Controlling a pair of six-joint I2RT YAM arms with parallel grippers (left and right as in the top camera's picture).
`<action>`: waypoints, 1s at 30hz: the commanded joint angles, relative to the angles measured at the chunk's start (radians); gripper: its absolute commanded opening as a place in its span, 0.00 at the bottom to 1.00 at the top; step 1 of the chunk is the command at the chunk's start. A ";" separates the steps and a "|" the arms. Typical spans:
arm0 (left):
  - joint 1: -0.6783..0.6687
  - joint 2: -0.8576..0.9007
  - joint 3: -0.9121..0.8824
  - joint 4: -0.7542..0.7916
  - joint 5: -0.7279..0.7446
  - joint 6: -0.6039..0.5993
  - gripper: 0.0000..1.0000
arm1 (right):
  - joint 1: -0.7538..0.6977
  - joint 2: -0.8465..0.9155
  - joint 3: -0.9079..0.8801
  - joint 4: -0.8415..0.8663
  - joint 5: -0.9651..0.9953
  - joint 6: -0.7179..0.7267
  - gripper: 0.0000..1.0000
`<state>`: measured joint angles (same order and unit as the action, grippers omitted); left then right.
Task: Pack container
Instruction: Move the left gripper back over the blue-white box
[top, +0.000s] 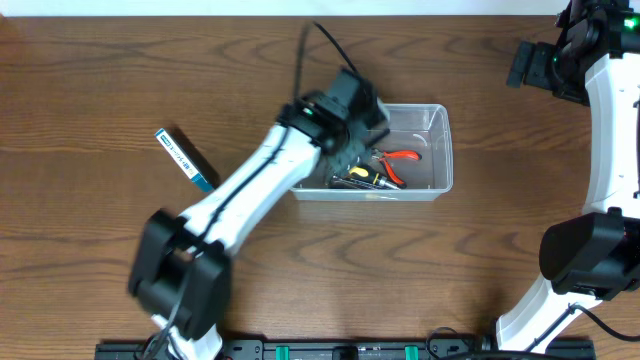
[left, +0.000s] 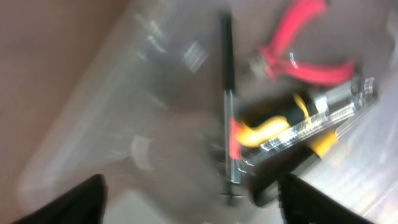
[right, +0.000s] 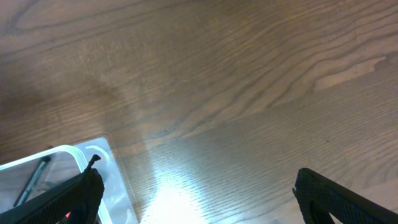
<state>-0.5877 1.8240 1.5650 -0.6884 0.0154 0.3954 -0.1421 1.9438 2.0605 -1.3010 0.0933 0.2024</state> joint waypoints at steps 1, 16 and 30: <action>0.063 -0.127 0.069 0.001 -0.085 -0.138 0.95 | -0.001 -0.002 0.013 -0.001 0.000 0.014 0.99; 0.483 -0.237 0.061 -0.361 -0.252 -0.521 0.98 | -0.001 -0.002 0.013 -0.001 0.000 0.014 0.99; 0.660 -0.023 0.009 -0.462 -0.098 -0.676 0.98 | -0.001 -0.002 0.013 -0.001 0.000 0.014 0.99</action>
<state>0.0601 1.7420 1.5898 -1.1465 -0.1482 -0.2188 -0.1417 1.9438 2.0605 -1.3010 0.0933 0.2024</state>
